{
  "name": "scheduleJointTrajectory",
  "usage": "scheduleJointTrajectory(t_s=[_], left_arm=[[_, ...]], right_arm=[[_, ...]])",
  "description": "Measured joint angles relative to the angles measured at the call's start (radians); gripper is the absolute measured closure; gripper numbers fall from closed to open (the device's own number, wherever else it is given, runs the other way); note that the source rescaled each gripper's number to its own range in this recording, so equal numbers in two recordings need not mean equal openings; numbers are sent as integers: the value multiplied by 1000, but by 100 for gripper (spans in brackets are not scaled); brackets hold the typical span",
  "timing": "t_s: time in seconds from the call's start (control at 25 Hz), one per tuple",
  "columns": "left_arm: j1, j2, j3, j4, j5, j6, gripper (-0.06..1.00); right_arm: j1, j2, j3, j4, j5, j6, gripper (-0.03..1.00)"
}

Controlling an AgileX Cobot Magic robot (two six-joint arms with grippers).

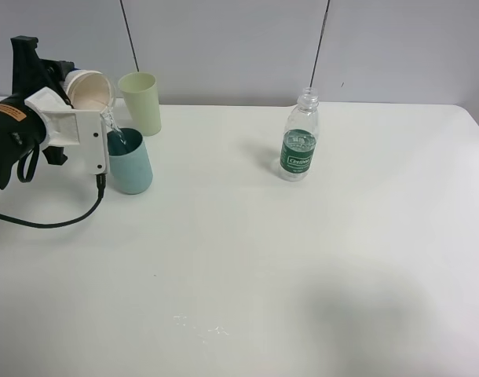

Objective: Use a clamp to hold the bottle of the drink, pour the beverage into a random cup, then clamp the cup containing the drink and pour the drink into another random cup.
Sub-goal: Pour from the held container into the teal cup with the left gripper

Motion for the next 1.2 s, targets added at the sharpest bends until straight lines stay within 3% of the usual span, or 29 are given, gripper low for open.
scheduleJointTrajectory(t_s=[0.44,1.2], left_arm=[[0,-1,0,16,-11,56,91],[0,-1,-1,21,-48,59,91]], right_arm=[[0,0,0,0,0,0,-3],[0,0,0,0,0,0,-3]])
